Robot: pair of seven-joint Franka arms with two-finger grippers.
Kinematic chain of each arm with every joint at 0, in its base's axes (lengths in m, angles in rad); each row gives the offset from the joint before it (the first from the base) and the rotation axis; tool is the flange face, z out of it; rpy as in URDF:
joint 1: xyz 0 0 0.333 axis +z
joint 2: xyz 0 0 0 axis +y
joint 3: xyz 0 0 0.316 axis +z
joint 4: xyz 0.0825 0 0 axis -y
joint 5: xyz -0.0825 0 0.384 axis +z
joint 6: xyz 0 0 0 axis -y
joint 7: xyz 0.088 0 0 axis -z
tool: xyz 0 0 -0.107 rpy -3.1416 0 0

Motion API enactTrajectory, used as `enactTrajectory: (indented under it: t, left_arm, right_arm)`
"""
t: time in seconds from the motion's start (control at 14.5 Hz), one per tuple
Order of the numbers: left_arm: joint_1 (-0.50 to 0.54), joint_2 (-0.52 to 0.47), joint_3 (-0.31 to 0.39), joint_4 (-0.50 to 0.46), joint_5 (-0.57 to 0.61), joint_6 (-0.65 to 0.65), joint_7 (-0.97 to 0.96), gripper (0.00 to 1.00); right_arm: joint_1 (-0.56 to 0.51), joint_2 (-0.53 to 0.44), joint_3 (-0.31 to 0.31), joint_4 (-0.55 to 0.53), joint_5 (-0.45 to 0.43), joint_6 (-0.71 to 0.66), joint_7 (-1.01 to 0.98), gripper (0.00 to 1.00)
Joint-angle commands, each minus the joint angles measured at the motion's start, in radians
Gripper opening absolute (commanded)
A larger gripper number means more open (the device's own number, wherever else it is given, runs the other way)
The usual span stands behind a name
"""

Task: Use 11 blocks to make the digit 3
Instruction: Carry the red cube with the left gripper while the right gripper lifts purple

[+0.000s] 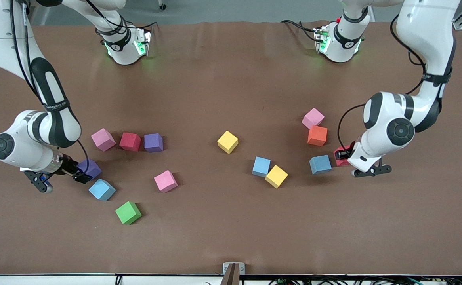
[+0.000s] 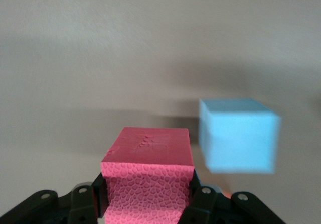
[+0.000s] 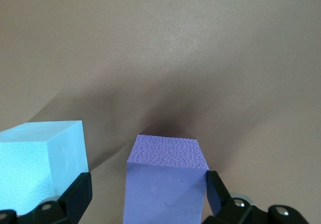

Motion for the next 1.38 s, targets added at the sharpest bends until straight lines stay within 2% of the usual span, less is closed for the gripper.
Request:
enactTrajectory:
  t: [0.0, 0.14, 0.28, 0.55, 0.69, 0.76, 0.97, 1.04, 1.17, 1.24, 1.31]
  left_arm:
    - [-0.01, -0.074, -0.108, 0.016, 0.013, -0.122, -0.124, 0.38]
    - [-0.015, -0.077, -0.214, 0.021, 0.014, -0.128, -0.253, 0.38]
    - [-0.053, -0.068, -0.282, 0.022, 0.016, -0.128, -0.364, 0.38]
    - [-0.223, -0.009, -0.294, 0.067, 0.016, -0.126, -0.548, 0.39]
    - [-0.307, 0.059, -0.293, 0.122, 0.017, -0.119, -0.605, 0.39]
    - [-0.344, 0.095, -0.293, 0.151, 0.017, -0.117, -0.638, 0.39]
    - [-0.45, 0.165, -0.293, 0.205, 0.066, -0.094, -0.737, 0.39]
    - [-0.466, 0.176, -0.293, 0.208, 0.08, -0.065, -0.77, 0.39]
    - [-0.496, 0.208, -0.291, 0.206, 0.086, -0.002, -0.794, 0.39]
    - [-0.518, 0.23, -0.288, 0.206, 0.096, 0.022, -0.795, 0.39]
    - [-0.524, 0.244, -0.288, 0.206, 0.12, 0.041, -0.795, 0.39]
  right_arm:
    - [0.011, -0.016, -0.001, -0.056, 0.0, 0.051, 0.007, 1.0]
    - [0.01, -0.016, -0.001, -0.061, 0.0, 0.051, 0.007, 1.0]
    - [0.01, -0.014, -0.002, -0.061, -0.001, 0.05, 0.006, 1.0]
    - [0.005, -0.014, -0.002, -0.059, -0.024, 0.048, 0.001, 0.99]
    - [0.005, -0.014, -0.002, -0.061, -0.024, 0.041, 0.001, 0.92]
    - [0.007, -0.014, -0.002, -0.061, -0.024, 0.038, 0.001, 0.85]
    - [0.007, -0.016, -0.002, -0.059, -0.024, 0.022, 0.001, 0.54]
    - [0.005, -0.016, -0.002, -0.059, -0.024, 0.019, 0.001, 0.38]
    - [0.007, -0.016, -0.001, -0.056, -0.024, 0.019, 0.006, 0.1]
    - [0.008, -0.017, -0.001, -0.053, -0.024, 0.018, 0.009, 0.03]
    - [0.01, -0.025, -0.001, -0.05, -0.023, 0.01, 0.01, 0.01]
